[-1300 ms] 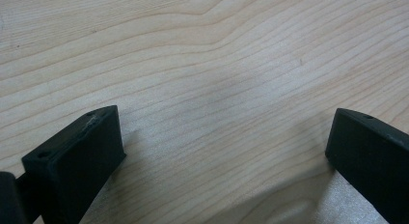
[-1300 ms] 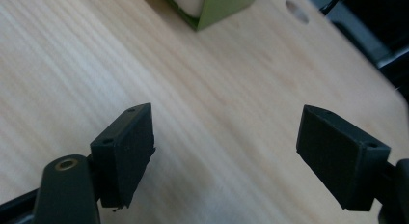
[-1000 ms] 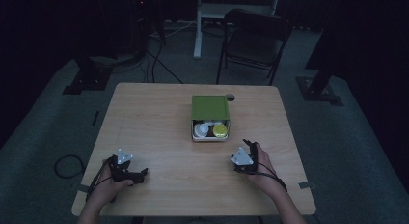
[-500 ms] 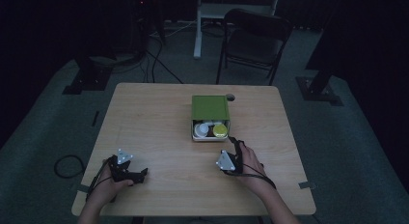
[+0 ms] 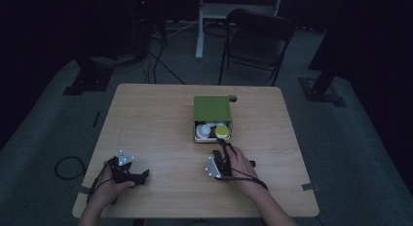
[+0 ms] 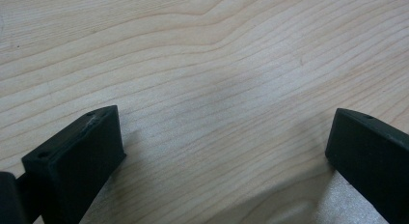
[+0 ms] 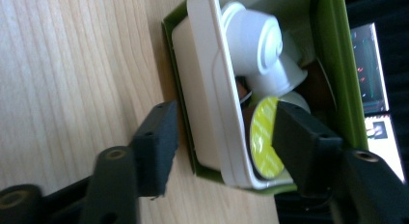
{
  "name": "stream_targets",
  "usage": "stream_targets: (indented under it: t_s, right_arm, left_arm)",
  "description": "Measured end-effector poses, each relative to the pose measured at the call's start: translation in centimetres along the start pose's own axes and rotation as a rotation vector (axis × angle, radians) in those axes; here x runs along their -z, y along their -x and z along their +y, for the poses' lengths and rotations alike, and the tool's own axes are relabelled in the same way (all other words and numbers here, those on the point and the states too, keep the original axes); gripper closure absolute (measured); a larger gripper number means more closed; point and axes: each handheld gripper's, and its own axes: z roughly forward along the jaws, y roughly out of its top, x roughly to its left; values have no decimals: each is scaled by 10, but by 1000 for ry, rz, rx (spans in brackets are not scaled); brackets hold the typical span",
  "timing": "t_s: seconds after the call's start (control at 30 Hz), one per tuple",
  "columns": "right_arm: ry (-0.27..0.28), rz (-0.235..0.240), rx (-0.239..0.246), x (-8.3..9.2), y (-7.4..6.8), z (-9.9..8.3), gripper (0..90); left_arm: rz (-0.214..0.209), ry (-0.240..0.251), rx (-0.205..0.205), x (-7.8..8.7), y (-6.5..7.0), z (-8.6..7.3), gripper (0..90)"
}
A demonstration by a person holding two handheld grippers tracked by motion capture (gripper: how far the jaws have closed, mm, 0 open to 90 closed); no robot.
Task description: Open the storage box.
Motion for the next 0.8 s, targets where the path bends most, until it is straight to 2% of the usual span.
stream_targets:
  t_s: [0.13,0.43,0.67,0.8]
  right_arm:
    - [4,-1,2,-4,-2,5,469]
    - [-27,-42,108,-18,-10,10,497]
    - [-40,-96,184,-29,-16,10,562]
    - [-44,-108,183,-33,-17,12,570]
  left_arm:
    - [0,0,0,0,0,0,0]
    - [1,0,0,0,0,0,0]
    - [0,0,0,0,0,0,0]
    - [0,0,0,0,0,0,0]
